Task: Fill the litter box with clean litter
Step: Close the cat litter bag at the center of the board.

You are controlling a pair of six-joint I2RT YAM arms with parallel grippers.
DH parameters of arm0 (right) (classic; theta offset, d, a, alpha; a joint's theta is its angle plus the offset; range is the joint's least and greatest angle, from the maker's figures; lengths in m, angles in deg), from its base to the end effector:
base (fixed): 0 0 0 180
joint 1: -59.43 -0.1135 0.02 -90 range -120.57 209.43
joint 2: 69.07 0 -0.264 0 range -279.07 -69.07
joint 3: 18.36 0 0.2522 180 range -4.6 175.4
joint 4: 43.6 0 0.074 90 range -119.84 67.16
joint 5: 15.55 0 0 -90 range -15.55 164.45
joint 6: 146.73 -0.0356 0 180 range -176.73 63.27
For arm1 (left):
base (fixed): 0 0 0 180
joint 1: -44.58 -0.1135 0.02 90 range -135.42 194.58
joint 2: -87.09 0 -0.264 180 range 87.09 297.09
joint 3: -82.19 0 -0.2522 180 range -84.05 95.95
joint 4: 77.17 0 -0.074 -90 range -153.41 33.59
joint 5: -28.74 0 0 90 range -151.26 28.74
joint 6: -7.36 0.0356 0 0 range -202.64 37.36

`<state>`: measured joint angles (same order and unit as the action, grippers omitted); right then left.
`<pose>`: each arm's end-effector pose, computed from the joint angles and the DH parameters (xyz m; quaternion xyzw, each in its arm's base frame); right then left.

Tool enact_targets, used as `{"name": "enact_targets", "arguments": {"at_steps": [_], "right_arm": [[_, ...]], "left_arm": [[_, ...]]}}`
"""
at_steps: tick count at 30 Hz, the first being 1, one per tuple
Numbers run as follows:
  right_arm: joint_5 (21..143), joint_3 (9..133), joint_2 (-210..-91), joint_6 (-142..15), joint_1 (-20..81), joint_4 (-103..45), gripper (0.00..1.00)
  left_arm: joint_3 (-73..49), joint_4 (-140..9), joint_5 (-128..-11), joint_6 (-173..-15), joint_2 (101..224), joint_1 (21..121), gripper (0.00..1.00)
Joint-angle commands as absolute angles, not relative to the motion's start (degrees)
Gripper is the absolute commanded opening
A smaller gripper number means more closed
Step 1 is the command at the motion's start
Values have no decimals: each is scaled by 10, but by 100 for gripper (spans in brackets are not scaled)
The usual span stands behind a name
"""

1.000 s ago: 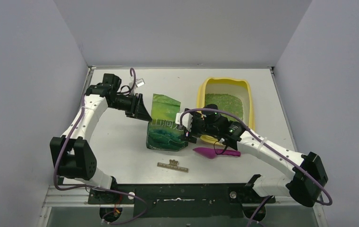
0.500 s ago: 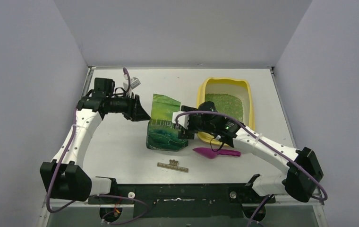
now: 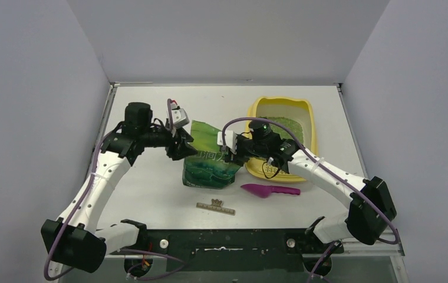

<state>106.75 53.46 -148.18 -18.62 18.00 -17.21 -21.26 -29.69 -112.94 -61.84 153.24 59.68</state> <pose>0.2175 0.2173 0.2830 -0.6426 0.5669 0.2583 0.4460 0.2225 -0.0890 0.3426 0.4331 0.7067 -0.3698 0.4199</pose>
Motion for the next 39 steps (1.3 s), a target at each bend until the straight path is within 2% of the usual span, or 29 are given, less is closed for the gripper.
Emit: {"name": "enact_targets", "arguments": {"at_steps": [1,5,8,18,20,23,26,28,31,36,39], "right_arm": [[1131,572,-1495,-192,184,-152,45],[1131,566,-1497,-193,185,-159,53],[1133,563,-1498,-199,186,-169,54],[1157,559,-1508,-224,188,-178,40],[1161,555,-1509,-226,188,-183,35],[1167,547,-1508,-236,189,-197,35],[1170,540,-1508,-242,190,-208,36],[1172,535,-1508,-247,190,-214,38],[1173,512,-1497,-269,198,-260,50],[1186,467,-1463,-305,231,-329,62],[1194,471,-1448,-248,234,-266,60]], "left_arm": [[-156,-266,-1086,-470,1559,642,50],[-142,-253,-1038,-414,1582,680,53],[-139,-242,-1017,-372,1601,705,55],[-134,-227,-950,-289,1656,756,56],[-136,-224,-940,-282,1664,760,56],[-140,-228,-937,-283,1671,761,55],[-141,-217,-940,-283,1673,762,44],[-139,-202,-939,-284,1675,761,26],[-142,-195,-936,-290,1672,760,1],[-155,-193,-963,-297,1650,752,0],[-149,-173,-990,-307,1643,740,0]]}}
